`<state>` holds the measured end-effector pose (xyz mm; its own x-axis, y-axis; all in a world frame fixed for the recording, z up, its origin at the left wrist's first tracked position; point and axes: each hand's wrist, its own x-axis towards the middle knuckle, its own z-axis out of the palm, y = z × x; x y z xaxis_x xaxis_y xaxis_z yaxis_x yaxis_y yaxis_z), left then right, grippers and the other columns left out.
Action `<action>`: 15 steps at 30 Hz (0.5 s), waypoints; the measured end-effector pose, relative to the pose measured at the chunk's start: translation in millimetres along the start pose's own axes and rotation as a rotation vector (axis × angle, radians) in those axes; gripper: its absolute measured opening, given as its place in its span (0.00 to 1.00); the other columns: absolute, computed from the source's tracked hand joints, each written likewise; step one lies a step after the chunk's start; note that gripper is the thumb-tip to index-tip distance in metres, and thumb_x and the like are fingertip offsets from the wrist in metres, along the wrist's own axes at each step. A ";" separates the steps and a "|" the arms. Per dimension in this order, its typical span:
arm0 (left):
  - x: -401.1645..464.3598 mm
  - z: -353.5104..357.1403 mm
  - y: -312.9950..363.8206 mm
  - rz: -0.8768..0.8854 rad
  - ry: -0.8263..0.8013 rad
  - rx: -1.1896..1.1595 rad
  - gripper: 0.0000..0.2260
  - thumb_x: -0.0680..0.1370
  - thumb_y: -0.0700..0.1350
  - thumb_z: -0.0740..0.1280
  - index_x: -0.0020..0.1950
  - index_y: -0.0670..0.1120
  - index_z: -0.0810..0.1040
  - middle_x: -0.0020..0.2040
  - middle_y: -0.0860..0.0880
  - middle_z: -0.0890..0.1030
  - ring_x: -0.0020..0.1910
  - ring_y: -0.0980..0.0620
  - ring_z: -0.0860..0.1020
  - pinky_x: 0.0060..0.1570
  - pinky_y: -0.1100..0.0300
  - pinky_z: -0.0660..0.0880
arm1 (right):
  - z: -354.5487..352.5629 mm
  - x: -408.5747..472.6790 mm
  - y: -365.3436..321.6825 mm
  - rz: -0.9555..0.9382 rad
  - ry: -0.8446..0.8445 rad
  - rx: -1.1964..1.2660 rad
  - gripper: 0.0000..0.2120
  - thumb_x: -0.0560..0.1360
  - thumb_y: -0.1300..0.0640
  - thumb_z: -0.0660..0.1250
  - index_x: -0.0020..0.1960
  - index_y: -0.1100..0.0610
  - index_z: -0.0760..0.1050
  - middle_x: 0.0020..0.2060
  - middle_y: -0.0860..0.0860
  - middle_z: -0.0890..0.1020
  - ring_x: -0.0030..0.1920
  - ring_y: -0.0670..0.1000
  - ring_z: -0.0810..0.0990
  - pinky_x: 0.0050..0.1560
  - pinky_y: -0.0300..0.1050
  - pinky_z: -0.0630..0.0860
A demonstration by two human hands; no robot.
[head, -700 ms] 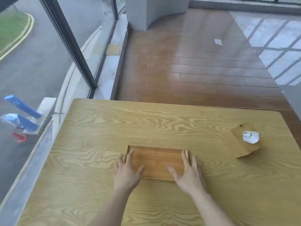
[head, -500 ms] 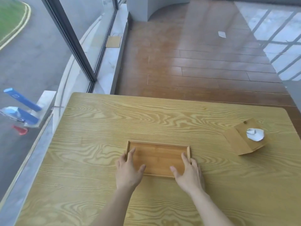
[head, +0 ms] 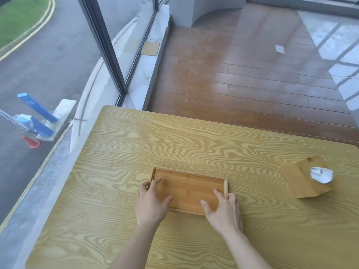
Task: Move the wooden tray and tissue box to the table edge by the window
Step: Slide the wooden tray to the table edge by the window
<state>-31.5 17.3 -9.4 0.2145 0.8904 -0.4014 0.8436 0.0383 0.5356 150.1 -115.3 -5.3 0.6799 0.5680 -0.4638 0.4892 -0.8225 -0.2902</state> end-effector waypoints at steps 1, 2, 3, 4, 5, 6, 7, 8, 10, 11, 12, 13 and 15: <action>0.5 -5.8 -4.5 -0.010 0.017 -0.017 0.33 0.71 0.55 0.76 0.74 0.61 0.68 0.71 0.47 0.67 0.71 0.46 0.66 0.66 0.50 0.70 | 0.6 0.0 -7.6 -0.020 0.000 -0.009 0.37 0.74 0.29 0.63 0.78 0.45 0.65 0.61 0.52 0.67 0.62 0.57 0.74 0.58 0.50 0.77; 1.4 -11.8 -9.4 -0.021 0.032 -0.034 0.33 0.71 0.55 0.76 0.74 0.61 0.68 0.71 0.47 0.67 0.72 0.46 0.66 0.66 0.49 0.71 | 1.3 0.4 -15.7 -0.044 0.000 -0.017 0.37 0.74 0.29 0.63 0.78 0.45 0.66 0.61 0.52 0.67 0.62 0.56 0.74 0.58 0.50 0.76; 2.5 -18.1 -15.1 -0.032 0.047 -0.048 0.32 0.71 0.55 0.76 0.74 0.61 0.69 0.71 0.48 0.67 0.72 0.46 0.66 0.66 0.49 0.71 | 2.0 0.8 -24.5 -0.069 -0.001 -0.025 0.36 0.74 0.30 0.62 0.78 0.45 0.66 0.61 0.52 0.68 0.62 0.56 0.74 0.59 0.50 0.76; 3.4 -24.9 -21.2 -0.043 0.063 -0.059 0.32 0.71 0.55 0.76 0.73 0.61 0.69 0.71 0.48 0.68 0.72 0.46 0.66 0.66 0.49 0.71 | 2.8 1.5 -34.3 -0.096 -0.001 -0.034 0.36 0.75 0.30 0.62 0.78 0.45 0.66 0.61 0.52 0.68 0.62 0.56 0.74 0.58 0.50 0.76; 4.4 -31.9 -28.0 -0.056 0.082 -0.071 0.32 0.71 0.55 0.76 0.73 0.61 0.69 0.70 0.49 0.68 0.72 0.47 0.67 0.66 0.49 0.72 | 3.9 2.2 -44.8 -0.123 -0.002 -0.045 0.35 0.75 0.30 0.62 0.77 0.45 0.67 0.62 0.52 0.68 0.62 0.56 0.73 0.58 0.50 0.76; 4.9 -39.1 -35.7 -0.070 0.104 -0.086 0.32 0.71 0.55 0.76 0.73 0.61 0.69 0.70 0.49 0.68 0.71 0.48 0.67 0.64 0.50 0.72 | 5.4 2.9 -56.1 -0.150 -0.001 -0.056 0.35 0.75 0.30 0.62 0.77 0.45 0.67 0.62 0.52 0.68 0.62 0.56 0.73 0.58 0.50 0.76; 5.2 -46.2 -43.5 -0.087 0.130 -0.103 0.31 0.71 0.55 0.76 0.73 0.61 0.70 0.69 0.49 0.68 0.71 0.48 0.67 0.63 0.50 0.73 | 7.1 3.6 -68.0 -0.176 -0.003 -0.065 0.34 0.75 0.30 0.62 0.77 0.45 0.67 0.63 0.52 0.68 0.63 0.55 0.72 0.58 0.50 0.76; 5.0 -53.2 -51.4 -0.106 0.157 -0.118 0.31 0.71 0.56 0.76 0.72 0.61 0.70 0.69 0.49 0.69 0.71 0.48 0.67 0.62 0.50 0.74 | 9.1 4.4 -80.3 -0.204 -0.007 -0.072 0.34 0.75 0.30 0.62 0.77 0.45 0.67 0.63 0.52 0.68 0.63 0.55 0.72 0.58 0.50 0.76; 4.1 -66.9 -67.5 -0.149 0.212 -0.132 0.30 0.71 0.56 0.76 0.72 0.60 0.71 0.69 0.48 0.69 0.71 0.47 0.68 0.64 0.49 0.74 | 14.1 6.0 -106.5 -0.263 -0.021 -0.077 0.34 0.75 0.30 0.62 0.77 0.45 0.67 0.63 0.52 0.68 0.64 0.55 0.71 0.58 0.51 0.76; 3.6 -73.5 -75.7 -0.172 0.238 -0.141 0.30 0.71 0.56 0.76 0.72 0.60 0.72 0.68 0.48 0.70 0.70 0.47 0.69 0.65 0.49 0.73 | 17.0 6.9 -120.1 -0.292 -0.029 -0.079 0.34 0.75 0.31 0.62 0.76 0.45 0.68 0.64 0.52 0.68 0.64 0.55 0.70 0.58 0.51 0.76; 2.8 -80.2 -84.1 -0.197 0.264 -0.158 0.29 0.71 0.56 0.76 0.71 0.59 0.72 0.68 0.47 0.71 0.70 0.46 0.69 0.66 0.48 0.72 | 20.3 7.9 -134.1 -0.321 -0.038 -0.079 0.33 0.75 0.31 0.63 0.75 0.46 0.68 0.64 0.52 0.68 0.65 0.55 0.70 0.59 0.52 0.76; 1.8 -87.1 -92.6 -0.226 0.291 -0.180 0.29 0.71 0.56 0.76 0.71 0.58 0.73 0.67 0.47 0.71 0.69 0.45 0.70 0.66 0.48 0.72 | 24.1 8.8 -148.6 -0.353 -0.050 -0.081 0.33 0.75 0.31 0.63 0.75 0.46 0.69 0.64 0.52 0.69 0.65 0.55 0.70 0.60 0.53 0.75; -1.5 -99.5 -109.9 -0.288 0.343 -0.225 0.27 0.72 0.55 0.75 0.70 0.57 0.74 0.65 0.46 0.73 0.68 0.45 0.72 0.65 0.49 0.72 | 32.4 10.6 -177.9 -0.419 -0.069 -0.100 0.32 0.75 0.31 0.64 0.74 0.47 0.71 0.64 0.52 0.69 0.65 0.55 0.70 0.62 0.55 0.75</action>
<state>-173.5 56.9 6.3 -0.2178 0.9257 -0.3094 0.7094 0.3678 0.6012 52.6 36.0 14.3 0.3750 0.8459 -0.3791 0.7680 -0.5126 -0.3840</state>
